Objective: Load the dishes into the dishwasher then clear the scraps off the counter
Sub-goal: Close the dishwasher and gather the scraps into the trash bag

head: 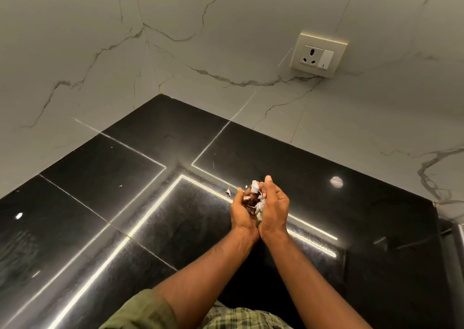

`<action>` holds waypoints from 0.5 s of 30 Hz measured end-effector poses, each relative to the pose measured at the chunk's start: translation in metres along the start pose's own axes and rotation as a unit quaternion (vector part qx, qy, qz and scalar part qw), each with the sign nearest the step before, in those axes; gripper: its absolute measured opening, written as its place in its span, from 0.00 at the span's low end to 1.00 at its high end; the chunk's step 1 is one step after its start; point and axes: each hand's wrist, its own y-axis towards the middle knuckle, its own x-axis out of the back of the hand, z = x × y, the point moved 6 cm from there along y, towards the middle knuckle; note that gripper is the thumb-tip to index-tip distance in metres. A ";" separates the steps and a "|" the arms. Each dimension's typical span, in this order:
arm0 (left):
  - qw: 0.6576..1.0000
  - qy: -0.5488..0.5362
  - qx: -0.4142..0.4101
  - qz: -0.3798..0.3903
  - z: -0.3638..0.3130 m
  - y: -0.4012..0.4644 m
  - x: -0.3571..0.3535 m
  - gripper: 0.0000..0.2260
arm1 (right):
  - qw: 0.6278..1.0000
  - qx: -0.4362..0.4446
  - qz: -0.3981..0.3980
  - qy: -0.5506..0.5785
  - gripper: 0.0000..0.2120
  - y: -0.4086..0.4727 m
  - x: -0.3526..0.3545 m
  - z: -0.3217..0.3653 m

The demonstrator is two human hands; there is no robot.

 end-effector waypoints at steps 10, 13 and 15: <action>0.997 -0.025 -0.009 0.077 -0.012 -0.006 -0.009 0.14 | 0.976 0.160 0.040 -0.139 0.14 -0.010 -0.010 0.011; 0.996 -0.041 0.000 0.079 -0.009 -0.006 -0.008 0.14 | 0.970 0.189 0.053 -0.147 0.11 -0.011 -0.010 0.012; 0.996 -0.051 -0.002 0.075 -0.010 -0.008 -0.007 0.14 | 0.966 0.195 0.066 -0.155 0.12 -0.012 -0.010 0.011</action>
